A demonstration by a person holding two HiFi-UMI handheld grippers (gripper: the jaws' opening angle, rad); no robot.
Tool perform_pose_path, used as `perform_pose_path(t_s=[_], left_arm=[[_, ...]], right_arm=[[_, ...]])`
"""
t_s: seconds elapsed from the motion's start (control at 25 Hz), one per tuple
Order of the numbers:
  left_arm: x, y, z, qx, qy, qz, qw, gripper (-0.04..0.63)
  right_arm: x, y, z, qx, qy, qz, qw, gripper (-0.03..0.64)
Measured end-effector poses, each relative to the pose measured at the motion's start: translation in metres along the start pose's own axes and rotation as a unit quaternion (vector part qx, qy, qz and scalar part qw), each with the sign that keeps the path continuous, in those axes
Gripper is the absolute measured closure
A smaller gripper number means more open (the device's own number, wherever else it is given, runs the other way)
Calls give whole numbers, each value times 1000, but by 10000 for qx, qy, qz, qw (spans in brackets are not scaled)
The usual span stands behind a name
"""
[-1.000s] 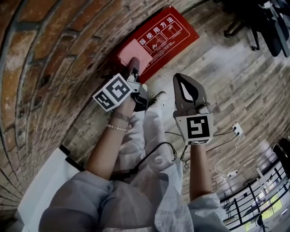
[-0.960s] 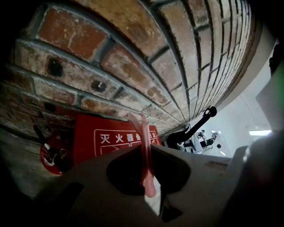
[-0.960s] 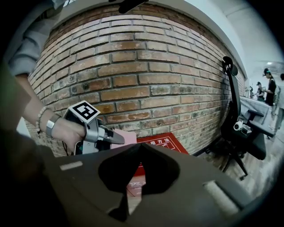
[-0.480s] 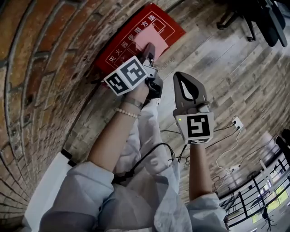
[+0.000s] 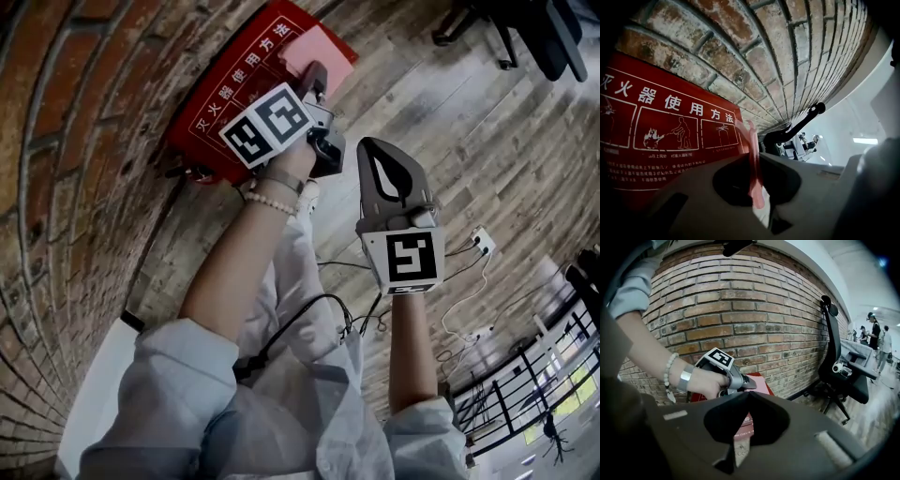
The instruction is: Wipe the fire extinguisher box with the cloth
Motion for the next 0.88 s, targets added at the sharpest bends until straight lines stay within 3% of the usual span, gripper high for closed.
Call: perform_pose_path(t_s=[0.88], left_arm=[[-15, 8, -39, 179, 263, 102, 9994, 584]], right_arm=[[-9, 4, -3, -2, 105, -91, 9999, 609]])
Point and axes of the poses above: the fingertips, and each gripper's own axes: z backward along the fingers, y to its left, x out of its top, the point moved 1 cm from there along z, backward along the fingers, and after that the axes turned 2 degrees about z, right-handed, at the moved point
